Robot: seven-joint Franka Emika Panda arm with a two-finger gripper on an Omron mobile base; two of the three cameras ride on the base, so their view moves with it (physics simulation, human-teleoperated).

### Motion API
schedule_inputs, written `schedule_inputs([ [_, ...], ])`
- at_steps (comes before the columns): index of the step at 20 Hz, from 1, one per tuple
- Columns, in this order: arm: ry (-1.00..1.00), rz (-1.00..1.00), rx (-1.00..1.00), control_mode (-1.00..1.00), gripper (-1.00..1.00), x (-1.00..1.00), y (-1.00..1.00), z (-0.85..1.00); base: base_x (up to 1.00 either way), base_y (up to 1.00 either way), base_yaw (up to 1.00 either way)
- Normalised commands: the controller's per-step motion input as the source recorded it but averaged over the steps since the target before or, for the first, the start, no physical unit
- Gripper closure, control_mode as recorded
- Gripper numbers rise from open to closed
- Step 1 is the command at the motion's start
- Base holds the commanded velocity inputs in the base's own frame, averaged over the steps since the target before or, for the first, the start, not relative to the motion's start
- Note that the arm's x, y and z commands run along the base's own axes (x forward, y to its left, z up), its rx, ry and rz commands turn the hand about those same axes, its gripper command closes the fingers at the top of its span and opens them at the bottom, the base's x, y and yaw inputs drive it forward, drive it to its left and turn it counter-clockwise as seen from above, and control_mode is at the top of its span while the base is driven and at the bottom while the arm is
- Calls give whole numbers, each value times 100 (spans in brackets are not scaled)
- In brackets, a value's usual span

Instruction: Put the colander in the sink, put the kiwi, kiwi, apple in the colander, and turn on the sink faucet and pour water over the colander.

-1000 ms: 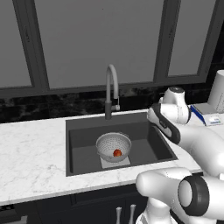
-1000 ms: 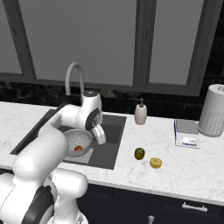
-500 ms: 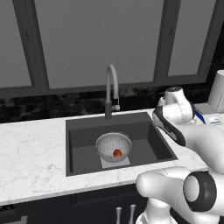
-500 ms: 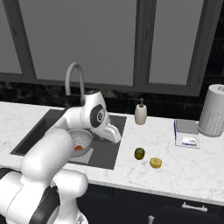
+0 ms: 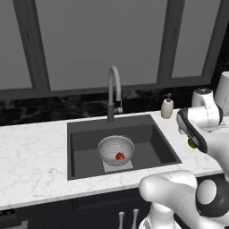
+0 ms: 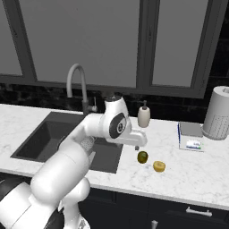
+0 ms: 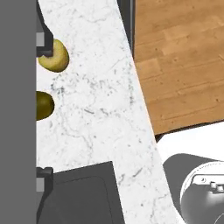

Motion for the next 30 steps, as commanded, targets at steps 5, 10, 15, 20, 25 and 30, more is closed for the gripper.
schedule_inputs([
  [5,15,31,0,-100,-100,18,-17,-6,0,0,0],
  [10,21,18,0,-100,-100,49,-3,-12,0,0,0],
  [15,7,1,4,-100,-100,42,-24,-38,0,0,0],
  [20,0,-3,8,-100,-100,20,-39,-46,0,0,0],
  [25,0,-5,5,-100,-100,17,-19,-42,0,0,0],
  [30,0,-2,1,-100,-100,28,0,-36,0,0,0],
])
